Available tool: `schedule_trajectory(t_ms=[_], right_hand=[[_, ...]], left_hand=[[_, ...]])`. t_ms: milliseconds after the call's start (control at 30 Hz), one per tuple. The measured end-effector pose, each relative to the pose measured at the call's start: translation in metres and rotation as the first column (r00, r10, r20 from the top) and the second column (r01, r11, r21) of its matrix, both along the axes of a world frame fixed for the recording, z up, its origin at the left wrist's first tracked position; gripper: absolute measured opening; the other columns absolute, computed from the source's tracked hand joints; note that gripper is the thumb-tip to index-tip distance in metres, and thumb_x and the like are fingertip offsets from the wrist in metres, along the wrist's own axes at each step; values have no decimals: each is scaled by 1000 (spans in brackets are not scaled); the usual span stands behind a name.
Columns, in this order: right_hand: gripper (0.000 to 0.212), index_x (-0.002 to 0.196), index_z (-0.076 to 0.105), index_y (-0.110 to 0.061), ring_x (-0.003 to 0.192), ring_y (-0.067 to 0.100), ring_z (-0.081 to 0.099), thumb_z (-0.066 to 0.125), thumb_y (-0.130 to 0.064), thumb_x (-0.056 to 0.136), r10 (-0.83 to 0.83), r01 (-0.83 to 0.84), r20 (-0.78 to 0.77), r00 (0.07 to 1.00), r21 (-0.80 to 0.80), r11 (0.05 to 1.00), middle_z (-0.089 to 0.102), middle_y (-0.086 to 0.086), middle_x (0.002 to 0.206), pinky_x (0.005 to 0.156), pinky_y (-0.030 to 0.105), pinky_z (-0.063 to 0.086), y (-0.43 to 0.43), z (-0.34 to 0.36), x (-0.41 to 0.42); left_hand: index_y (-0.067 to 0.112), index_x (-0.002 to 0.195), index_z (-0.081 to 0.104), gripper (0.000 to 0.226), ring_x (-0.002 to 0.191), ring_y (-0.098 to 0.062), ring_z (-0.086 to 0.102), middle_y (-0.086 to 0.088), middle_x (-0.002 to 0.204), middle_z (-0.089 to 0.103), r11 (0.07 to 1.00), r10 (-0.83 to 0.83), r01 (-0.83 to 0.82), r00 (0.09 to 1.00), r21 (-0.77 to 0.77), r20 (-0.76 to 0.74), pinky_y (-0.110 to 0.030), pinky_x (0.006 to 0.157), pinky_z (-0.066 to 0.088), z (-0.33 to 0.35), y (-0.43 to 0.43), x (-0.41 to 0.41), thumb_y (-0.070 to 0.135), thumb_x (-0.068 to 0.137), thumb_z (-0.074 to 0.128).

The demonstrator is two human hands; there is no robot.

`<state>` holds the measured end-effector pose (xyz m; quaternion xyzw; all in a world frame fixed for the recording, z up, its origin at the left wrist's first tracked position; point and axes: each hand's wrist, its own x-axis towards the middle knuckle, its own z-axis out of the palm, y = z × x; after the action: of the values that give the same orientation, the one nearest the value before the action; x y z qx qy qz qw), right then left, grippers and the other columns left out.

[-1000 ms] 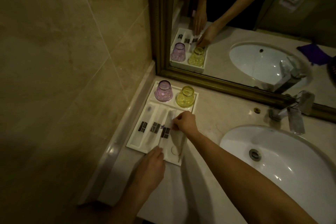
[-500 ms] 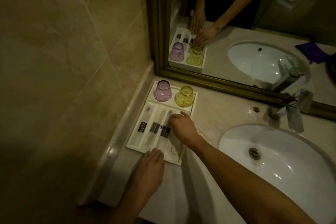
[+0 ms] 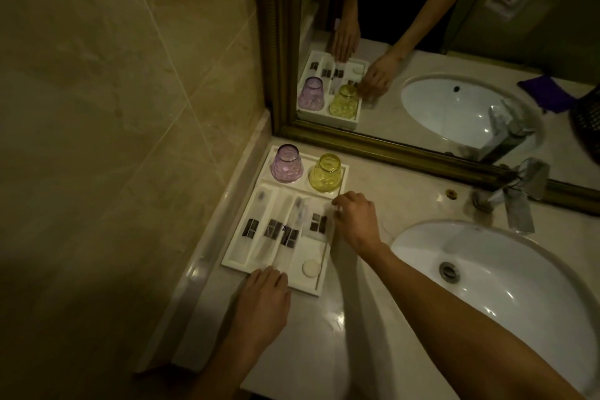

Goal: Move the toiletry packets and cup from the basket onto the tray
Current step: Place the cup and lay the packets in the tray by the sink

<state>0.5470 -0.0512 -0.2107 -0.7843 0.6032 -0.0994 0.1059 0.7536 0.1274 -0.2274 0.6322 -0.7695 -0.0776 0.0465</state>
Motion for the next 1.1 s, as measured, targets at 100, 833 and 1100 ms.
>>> schedule_trajectory(t_ms=[100, 833, 1100], right_hand=[[25, 109, 69, -19, 108, 27, 56, 66, -33, 88, 69, -67, -62, 996, 32, 997, 66, 3, 112, 87, 42, 41, 7, -4, 4], [33, 120, 57, -19, 127, 26, 53, 58, -37, 92, 198, -166, -204, 959, 167, 972, 57, 6, 133, 117, 67, 11, 10, -11, 25], [31, 121, 56, -19, 133, 26, 47, 57, -33, 93, 203, -184, -169, 964, 125, 975, 54, 5, 138, 117, 66, 11, 13, -10, 24]], left_hand=[[14, 101, 73, 30, 93, -21, 67, -5, 98, 73, 1000, -5, 5, 1000, -8, -4, -38, 86, 55, 1, 0, -1, 28, 75, 74], [11, 102, 75, 32, 111, -19, 65, -7, 112, 73, 1000, 15, -14, 997, 4, -69, -33, 101, 43, -14, -5, 2, 29, 76, 75], [6, 126, 62, 47, 128, -27, 52, -16, 136, 58, 996, 83, -80, 990, 35, -116, -42, 103, 47, -7, -33, 20, 14, 81, 72]])
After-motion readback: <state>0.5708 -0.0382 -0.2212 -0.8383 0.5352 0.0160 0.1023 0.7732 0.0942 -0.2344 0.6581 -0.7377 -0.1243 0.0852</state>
